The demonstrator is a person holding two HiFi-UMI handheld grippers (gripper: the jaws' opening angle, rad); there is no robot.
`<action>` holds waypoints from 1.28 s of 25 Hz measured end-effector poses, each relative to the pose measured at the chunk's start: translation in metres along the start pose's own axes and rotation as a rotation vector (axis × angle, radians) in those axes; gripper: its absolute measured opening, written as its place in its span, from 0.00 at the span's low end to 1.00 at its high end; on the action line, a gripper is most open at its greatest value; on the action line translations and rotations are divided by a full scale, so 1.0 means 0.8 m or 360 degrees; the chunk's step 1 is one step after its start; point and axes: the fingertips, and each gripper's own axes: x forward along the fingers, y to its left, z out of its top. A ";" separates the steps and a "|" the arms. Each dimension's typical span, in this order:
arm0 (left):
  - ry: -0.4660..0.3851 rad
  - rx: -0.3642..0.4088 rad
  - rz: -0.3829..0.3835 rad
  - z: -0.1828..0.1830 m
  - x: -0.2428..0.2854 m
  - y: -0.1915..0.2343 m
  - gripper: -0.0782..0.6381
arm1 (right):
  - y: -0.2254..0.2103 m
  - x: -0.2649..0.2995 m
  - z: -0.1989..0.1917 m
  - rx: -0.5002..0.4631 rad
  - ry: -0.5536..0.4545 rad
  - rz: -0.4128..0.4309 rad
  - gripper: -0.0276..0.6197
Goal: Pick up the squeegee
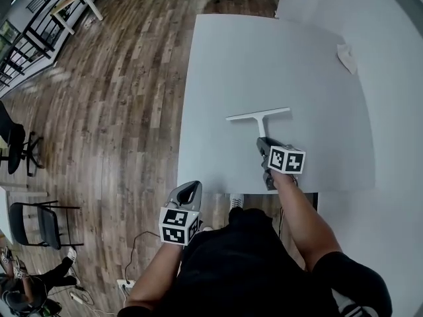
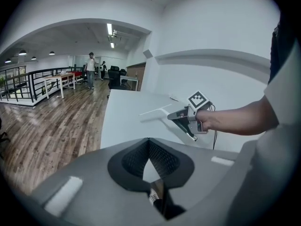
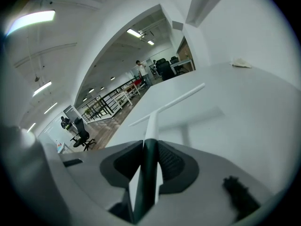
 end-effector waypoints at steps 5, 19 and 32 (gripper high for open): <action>-0.0083 0.0002 -0.0029 -0.002 -0.038 -0.004 0.12 | 0.040 -0.052 -0.008 0.0068 -0.0115 0.0061 0.21; -0.0332 0.0047 -0.0150 -0.033 -0.175 -0.041 0.12 | 0.160 -0.202 -0.065 0.0078 -0.0395 0.0196 0.21; -0.0418 0.0102 -0.0315 -0.051 -0.237 -0.126 0.12 | 0.224 -0.351 -0.105 0.0142 -0.0523 0.0309 0.21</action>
